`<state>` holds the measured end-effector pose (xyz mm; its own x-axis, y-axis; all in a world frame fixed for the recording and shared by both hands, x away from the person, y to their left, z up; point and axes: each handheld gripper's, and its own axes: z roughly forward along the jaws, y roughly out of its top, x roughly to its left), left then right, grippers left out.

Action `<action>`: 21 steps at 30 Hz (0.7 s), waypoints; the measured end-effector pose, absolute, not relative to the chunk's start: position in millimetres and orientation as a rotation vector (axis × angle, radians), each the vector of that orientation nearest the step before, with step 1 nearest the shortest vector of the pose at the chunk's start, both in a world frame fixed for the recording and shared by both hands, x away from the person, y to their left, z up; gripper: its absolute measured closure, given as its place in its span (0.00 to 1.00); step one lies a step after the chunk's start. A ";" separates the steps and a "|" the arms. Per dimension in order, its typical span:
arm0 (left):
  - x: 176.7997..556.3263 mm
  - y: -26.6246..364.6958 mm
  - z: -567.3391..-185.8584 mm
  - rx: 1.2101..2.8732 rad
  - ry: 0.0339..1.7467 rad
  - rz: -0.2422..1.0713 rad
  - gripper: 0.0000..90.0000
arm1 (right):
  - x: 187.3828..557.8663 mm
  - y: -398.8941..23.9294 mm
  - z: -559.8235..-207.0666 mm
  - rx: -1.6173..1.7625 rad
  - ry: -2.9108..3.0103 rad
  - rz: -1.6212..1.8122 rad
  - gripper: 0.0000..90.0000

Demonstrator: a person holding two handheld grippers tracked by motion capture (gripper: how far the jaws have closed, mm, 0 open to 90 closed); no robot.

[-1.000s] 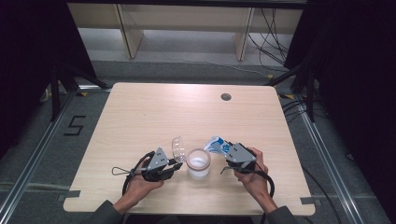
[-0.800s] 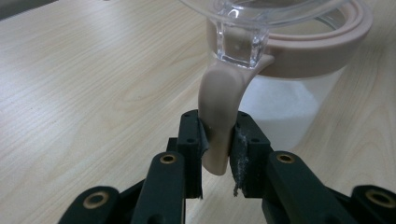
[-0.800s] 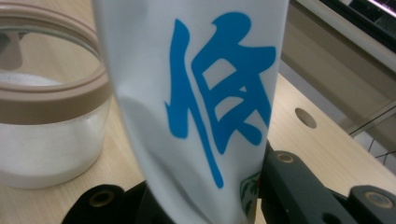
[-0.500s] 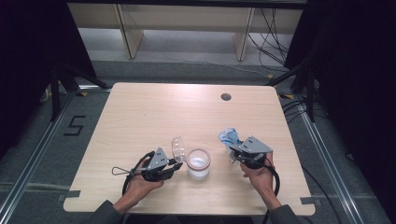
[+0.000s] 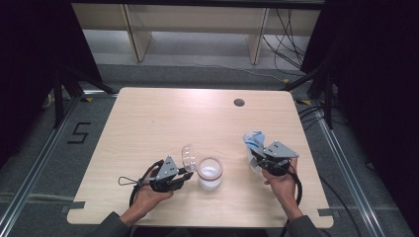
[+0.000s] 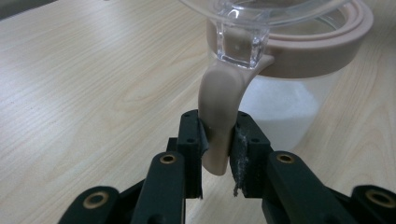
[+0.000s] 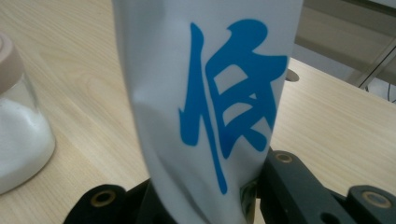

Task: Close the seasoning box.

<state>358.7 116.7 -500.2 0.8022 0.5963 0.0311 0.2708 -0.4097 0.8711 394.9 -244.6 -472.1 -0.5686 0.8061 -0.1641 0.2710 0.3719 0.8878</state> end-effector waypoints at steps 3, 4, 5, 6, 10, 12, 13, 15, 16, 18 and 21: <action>358.6 116.8 -499.9 2.013 0.645 0.419 0.83 | 399.4 -250.2 -474.5 0.913 2.037 1.146 0.87; 358.6 116.8 -499.9 2.013 0.645 0.419 0.83 | 398.5 -249.9 -475.6 0.943 2.029 1.143 0.87; 358.2 116.6 -500.2 2.006 0.658 0.415 0.83 | 400.6 -252.2 -476.4 0.926 2.026 1.139 0.87; 357.9 116.4 -500.2 2.006 0.661 0.414 0.83 | 400.6 -253.7 -476.8 0.943 2.042 1.131 0.87; 358.0 116.4 -500.2 2.006 0.660 0.414 0.83 | 403.1 -258.2 -479.9 0.954 2.033 1.120 0.87; 358.0 116.4 -500.2 2.006 0.660 0.414 0.83 | 404.0 -258.8 -480.8 0.953 2.023 1.123 0.87; 358.0 116.4 -500.3 2.005 0.660 0.414 0.83 | 403.8 -260.1 -480.8 0.960 2.035 1.108 0.87; 358.0 116.5 -500.3 2.005 0.660 0.414 0.83 | 403.5 -260.0 -481.6 0.974 2.036 1.111 0.87; 358.0 116.5 -500.2 2.006 0.660 0.414 0.83 | 403.9 -260.3 -482.3 0.963 2.043 1.100 0.86; 358.0 116.5 -500.3 2.005 0.660 0.414 0.83 | 403.8 -259.1 -483.8 0.976 2.056 1.108 0.86; 358.6 116.9 -500.1 2.008 0.648 0.419 0.83 | 403.3 -259.2 -485.4 0.972 2.054 1.097 0.86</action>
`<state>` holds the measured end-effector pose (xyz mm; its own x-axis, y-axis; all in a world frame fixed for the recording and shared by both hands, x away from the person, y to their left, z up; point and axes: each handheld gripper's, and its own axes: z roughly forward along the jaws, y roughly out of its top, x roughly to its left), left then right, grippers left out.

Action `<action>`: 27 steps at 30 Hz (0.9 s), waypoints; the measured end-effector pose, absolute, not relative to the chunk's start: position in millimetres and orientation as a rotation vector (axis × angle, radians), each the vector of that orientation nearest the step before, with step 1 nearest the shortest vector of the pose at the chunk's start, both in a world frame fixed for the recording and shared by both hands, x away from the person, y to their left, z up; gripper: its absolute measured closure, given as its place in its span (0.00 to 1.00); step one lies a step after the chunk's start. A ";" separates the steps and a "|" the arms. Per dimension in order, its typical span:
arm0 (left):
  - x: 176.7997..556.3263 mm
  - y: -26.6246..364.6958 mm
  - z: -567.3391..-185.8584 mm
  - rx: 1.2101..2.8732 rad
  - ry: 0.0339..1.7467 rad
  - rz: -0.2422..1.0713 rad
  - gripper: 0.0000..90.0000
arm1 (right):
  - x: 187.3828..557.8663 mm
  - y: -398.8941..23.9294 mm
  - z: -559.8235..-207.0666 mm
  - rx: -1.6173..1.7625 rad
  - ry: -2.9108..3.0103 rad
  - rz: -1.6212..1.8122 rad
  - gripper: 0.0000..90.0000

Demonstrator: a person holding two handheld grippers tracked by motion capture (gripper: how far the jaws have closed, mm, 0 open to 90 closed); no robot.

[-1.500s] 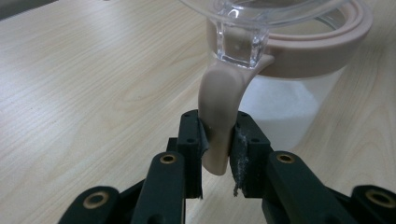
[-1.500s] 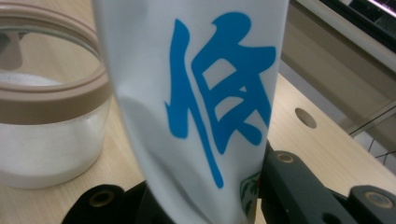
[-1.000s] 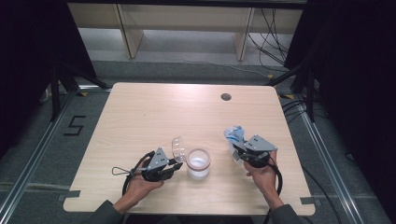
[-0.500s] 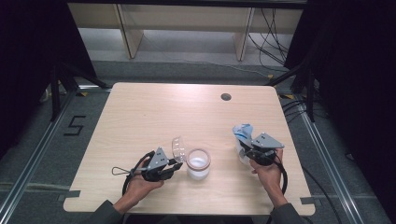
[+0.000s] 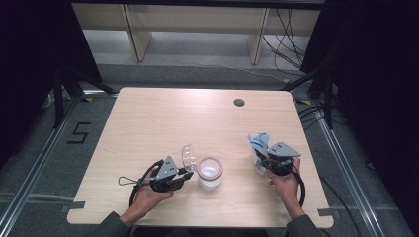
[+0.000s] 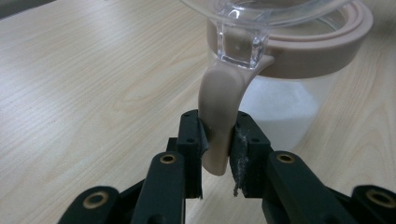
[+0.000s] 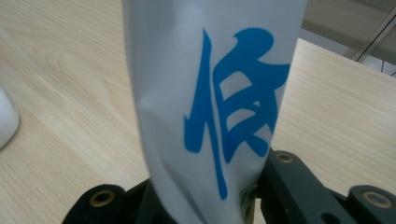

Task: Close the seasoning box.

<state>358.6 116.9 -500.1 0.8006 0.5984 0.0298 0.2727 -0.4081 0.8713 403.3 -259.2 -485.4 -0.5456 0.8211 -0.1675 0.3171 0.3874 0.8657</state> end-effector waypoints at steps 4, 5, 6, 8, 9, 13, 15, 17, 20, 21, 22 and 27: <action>358.6 116.8 -500.3 2.006 0.650 0.417 0.83 | 402.2 -259.9 -485.2 0.966 2.058 1.086 0.85; 358.6 116.8 -500.3 2.006 0.650 0.417 0.83 | 402.0 -260.3 -485.4 0.966 2.052 1.087 0.85; 358.6 116.9 -500.2 2.006 0.650 0.417 0.83 | 401.7 -260.5 -485.6 0.967 2.058 1.088 0.84; 357.7 116.6 -500.3 2.002 0.664 0.411 0.83 | 400.4 -260.5 -485.7 0.982 2.071 1.084 0.84; 357.7 116.6 -500.3 2.002 0.664 0.411 0.83 | 400.4 -260.5 -485.7 0.982 2.071 1.084 0.84; 358.1 117.0 -500.1 2.006 0.653 0.417 0.83 | 399.1 -262.2 -485.8 0.985 2.048 1.080 0.81; 358.2 117.0 -500.0 2.007 0.652 0.417 0.83 | 398.6 -262.7 -485.4 0.991 2.050 1.080 0.81; 358.3 117.1 -499.8 2.008 0.650 0.418 0.83 | 397.3 -265.3 -485.6 1.023 2.046 1.098 0.79; 358.7 117.2 -499.6 2.001 0.650 0.409 0.83 | 395.9 -266.2 -484.5 1.027 2.043 1.127 0.72; 358.7 117.2 -499.6 2.001 0.650 0.409 0.82 | 395.9 -266.2 -484.5 1.027 2.043 1.127 0.72; 358.4 117.4 -499.0 2.005 0.654 0.416 0.82 | 393.7 -267.0 -481.0 1.028 2.017 1.150 0.69; 357.9 117.5 -497.3 1.988 0.651 0.414 0.82 | 386.6 -272.1 -475.9 1.072 1.994 1.210 0.63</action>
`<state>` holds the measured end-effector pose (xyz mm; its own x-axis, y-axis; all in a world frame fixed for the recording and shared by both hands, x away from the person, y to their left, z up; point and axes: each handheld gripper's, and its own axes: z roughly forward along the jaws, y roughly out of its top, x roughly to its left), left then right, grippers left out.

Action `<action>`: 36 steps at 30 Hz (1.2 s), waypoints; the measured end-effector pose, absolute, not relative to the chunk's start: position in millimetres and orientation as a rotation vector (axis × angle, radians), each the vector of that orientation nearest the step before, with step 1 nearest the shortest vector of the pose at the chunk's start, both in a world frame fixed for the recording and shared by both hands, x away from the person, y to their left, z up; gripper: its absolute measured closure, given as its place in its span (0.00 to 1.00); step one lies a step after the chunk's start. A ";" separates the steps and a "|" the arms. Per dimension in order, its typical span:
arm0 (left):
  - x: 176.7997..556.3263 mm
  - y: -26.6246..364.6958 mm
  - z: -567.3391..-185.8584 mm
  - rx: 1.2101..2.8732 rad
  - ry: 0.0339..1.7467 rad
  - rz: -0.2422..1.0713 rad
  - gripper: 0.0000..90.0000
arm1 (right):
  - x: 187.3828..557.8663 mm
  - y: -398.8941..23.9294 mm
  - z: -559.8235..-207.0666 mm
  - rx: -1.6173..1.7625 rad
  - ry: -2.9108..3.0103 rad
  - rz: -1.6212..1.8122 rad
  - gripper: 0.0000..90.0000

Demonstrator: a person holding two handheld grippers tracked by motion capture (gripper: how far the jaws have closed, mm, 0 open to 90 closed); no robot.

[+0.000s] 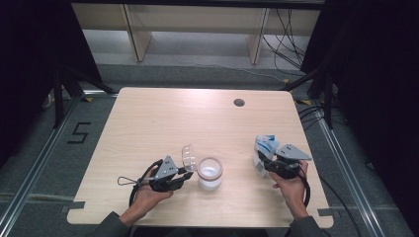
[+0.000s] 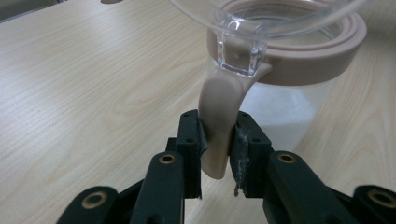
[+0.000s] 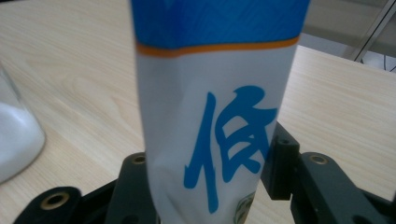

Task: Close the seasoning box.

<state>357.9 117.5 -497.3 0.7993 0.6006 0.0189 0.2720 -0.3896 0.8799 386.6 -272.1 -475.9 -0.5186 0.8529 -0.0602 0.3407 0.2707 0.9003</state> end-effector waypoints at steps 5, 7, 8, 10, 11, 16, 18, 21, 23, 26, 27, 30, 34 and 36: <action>358.2 117.5 -496.9 1.990 0.655 0.413 0.81 | 383.6 -272.6 -473.2 1.079 1.979 1.264 0.57; 358.3 116.9 -496.9 1.982 0.650 0.406 0.81 | 382.9 -272.7 -473.2 1.089 1.984 1.264 0.55; 358.2 117.0 -496.9 1.980 0.652 0.405 0.81 | 382.6 -272.7 -473.4 1.092 1.976 1.259 0.54; 358.2 117.0 -496.9 1.981 0.652 0.405 0.81 | 382.5 -273.3 -472.9 1.116 1.976 1.262 0.50; 358.2 117.0 -496.9 1.981 0.652 0.406 0.81 | 383.3 -273.9 -473.2 1.091 1.961 1.258 0.48; 358.2 117.4 -496.5 1.982 0.651 0.406 0.81 | 378.4 -271.2 -469.9 1.139 1.974 1.268 0.41; 358.1 117.3 -496.5 1.980 0.654 0.404 0.79 | 378.3 -270.2 -470.7 1.126 1.966 1.275 0.40; 358.0 117.2 -496.4 1.984 0.651 0.403 0.77 | 373.2 -270.6 -469.5 1.159 1.958 1.296 0.36; 357.9 117.3 -496.4 1.982 0.652 0.404 0.77 | 372.3 -271.5 -469.5 1.147 1.947 1.284 0.36; 357.8 118.2 -496.2 1.983 0.662 0.412 0.75 | 370.2 -273.0 -469.5 1.145 1.942 1.266 0.36; 358.0 118.7 -496.3 1.982 0.663 0.412 0.75 | 370.2 -273.5 -470.0 1.143 1.940 1.279 0.35; 358.1 119.2 -496.2 1.977 0.661 0.412 0.75 | 365.7 -274.2 -468.3 1.170 1.947 1.268 0.34; 357.8 119.4 -495.9 1.971 0.654 0.408 0.75 | 363.5 -276.6 -468.0 1.164 1.924 1.262 0.32; 356.9 119.3 -495.4 1.965 0.661 0.413 0.75 | 359.8 -279.5 -467.6 1.166 1.931 1.257 0.32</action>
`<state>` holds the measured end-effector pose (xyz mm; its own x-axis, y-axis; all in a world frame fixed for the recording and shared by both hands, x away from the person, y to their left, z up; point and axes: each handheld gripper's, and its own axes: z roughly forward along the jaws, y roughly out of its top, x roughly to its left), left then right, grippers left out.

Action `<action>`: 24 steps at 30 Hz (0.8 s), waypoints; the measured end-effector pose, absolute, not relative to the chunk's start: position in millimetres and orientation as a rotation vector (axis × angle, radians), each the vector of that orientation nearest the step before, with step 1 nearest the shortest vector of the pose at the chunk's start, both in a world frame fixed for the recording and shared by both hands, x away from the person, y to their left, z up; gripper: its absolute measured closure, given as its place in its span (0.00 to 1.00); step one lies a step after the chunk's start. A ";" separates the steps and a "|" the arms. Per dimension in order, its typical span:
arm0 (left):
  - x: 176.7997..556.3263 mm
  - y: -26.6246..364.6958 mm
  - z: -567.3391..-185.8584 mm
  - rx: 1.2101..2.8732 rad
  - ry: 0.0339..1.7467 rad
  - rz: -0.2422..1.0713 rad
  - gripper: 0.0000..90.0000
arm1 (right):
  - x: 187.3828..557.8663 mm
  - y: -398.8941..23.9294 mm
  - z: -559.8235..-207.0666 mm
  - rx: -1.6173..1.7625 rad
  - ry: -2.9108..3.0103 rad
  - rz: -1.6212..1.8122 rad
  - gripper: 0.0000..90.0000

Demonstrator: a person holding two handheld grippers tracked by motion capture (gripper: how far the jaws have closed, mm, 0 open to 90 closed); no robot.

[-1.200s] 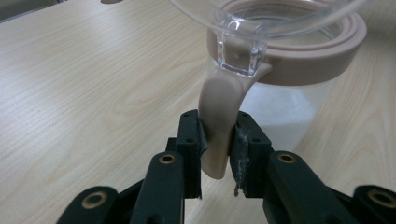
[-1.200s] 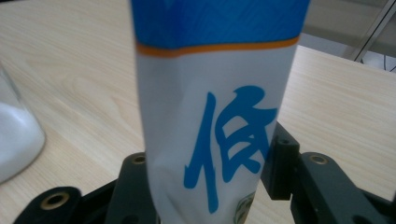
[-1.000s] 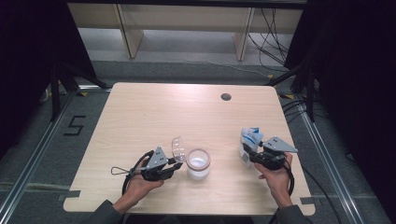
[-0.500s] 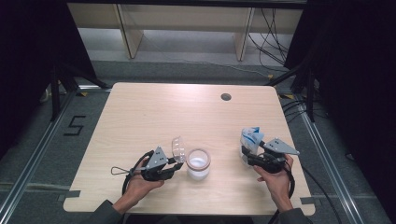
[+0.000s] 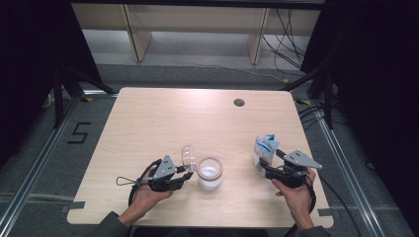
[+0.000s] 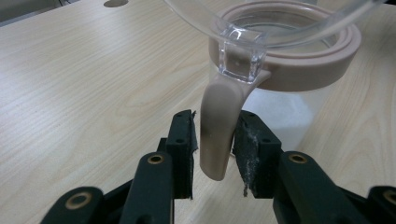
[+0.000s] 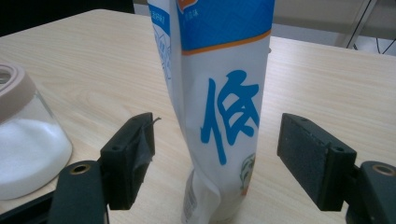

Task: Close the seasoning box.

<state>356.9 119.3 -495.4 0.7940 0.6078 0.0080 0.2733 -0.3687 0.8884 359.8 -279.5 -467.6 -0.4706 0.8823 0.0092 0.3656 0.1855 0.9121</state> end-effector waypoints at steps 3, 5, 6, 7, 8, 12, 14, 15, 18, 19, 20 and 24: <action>355.5 119.1 -495.0 1.964 0.653 0.395 0.73 | 353.4 -277.7 -467.2 1.227 1.919 1.281 0.31; 354.9 120.1 -494.7 1.974 0.650 0.399 0.73 | 350.2 -277.5 -466.2 1.233 1.920 1.287 0.31; 354.9 120.1 -494.7 1.974 0.650 0.399 0.72 | 350.2 -277.5 -466.2 1.233 1.920 1.287 0.31; 354.8 121.0 -494.5 1.978 0.653 0.402 0.71 | 350.1 -278.5 -466.2 1.199 1.921 1.271 0.31; 354.8 123.2 -494.2 1.973 0.655 0.400 0.70 | 350.8 -279.4 -466.2 1.186 1.929 1.277 0.30; 354.2 130.1 -492.0 1.974 0.669 0.405 0.69 | 343.7 -278.5 -465.0 1.220 1.918 1.289 0.30; 352.9 130.3 -491.7 1.962 0.681 0.408 0.68 | 342.4 -279.3 -464.8 1.218 1.915 1.287 0.30; 351.6 131.6 -490.8 1.965 0.682 0.403 0.68 | 340.1 -280.2 -465.5 1.224 1.919 1.299 0.30; 348.7 134.3 -489.8 1.966 0.683 0.391 0.66 | 337.4 -283.2 -465.8 1.192 1.924 1.286 0.29; 347.7 135.3 -489.1 1.970 0.677 0.393 0.66 | 333.9 -281.7 -465.4 1.240 1.919 1.280 0.29; 346.4 136.5 -489.0 1.962 0.686 0.388 0.65 | 333.6 -282.1 -466.0 1.231 1.910 1.300 0.29; 342.9 142.5 -488.0 1.961 0.703 0.384 0.64 | 331.2 -286.3 -467.5 1.166 1.919 1.260 0.29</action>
